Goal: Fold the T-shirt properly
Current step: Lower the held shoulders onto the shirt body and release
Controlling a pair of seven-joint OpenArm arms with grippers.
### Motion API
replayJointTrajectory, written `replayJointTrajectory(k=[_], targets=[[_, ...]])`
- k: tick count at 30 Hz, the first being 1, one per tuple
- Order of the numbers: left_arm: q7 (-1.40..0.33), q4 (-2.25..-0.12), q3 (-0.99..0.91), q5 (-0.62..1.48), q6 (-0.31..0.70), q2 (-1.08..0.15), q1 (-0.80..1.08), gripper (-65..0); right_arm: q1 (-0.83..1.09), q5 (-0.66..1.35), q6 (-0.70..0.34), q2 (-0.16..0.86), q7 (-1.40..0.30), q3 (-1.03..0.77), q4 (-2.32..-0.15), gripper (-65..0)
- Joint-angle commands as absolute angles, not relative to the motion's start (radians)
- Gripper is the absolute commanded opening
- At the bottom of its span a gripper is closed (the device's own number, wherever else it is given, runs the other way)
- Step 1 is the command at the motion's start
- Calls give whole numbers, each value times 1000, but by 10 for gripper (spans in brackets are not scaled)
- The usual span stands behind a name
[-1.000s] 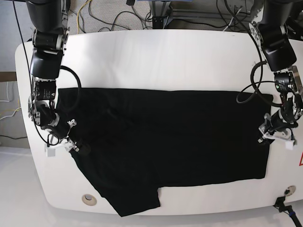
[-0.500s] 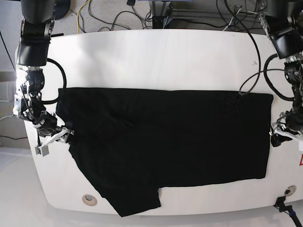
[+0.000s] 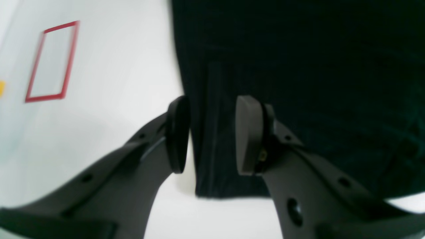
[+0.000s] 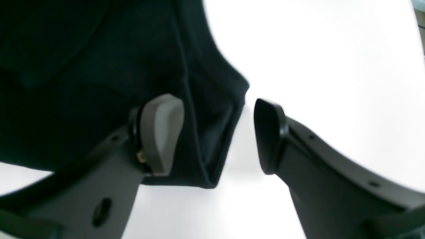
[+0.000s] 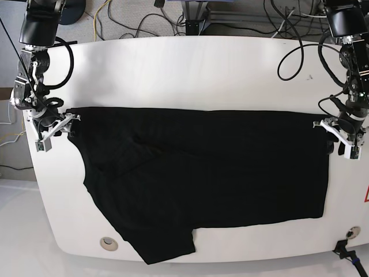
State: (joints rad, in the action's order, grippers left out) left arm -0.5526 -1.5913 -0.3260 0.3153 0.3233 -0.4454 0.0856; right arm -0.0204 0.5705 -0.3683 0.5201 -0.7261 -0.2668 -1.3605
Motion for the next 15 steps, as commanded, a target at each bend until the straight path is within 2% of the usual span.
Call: replayJointTrajectory(k=[1, 4, 8, 15], targets=[[-530, -1607, -329, 325, 326, -461, 74, -446, -33, 579, -377, 532, -693, -272, -1348, -294], [-532, -1607, -331, 321, 326, -461, 90, -438, -33, 579, -377, 513, -648, -272, -1276, -294], [-532, -1610, -332, 321, 326, -461, 93, -307, -31, 579, -377, 507, -621, -271, -1225, -294], [-532, -1612, -332, 325, 326, -461, 93, -301, -31, 579, -377, 463, -621, -196, -1225, -294]])
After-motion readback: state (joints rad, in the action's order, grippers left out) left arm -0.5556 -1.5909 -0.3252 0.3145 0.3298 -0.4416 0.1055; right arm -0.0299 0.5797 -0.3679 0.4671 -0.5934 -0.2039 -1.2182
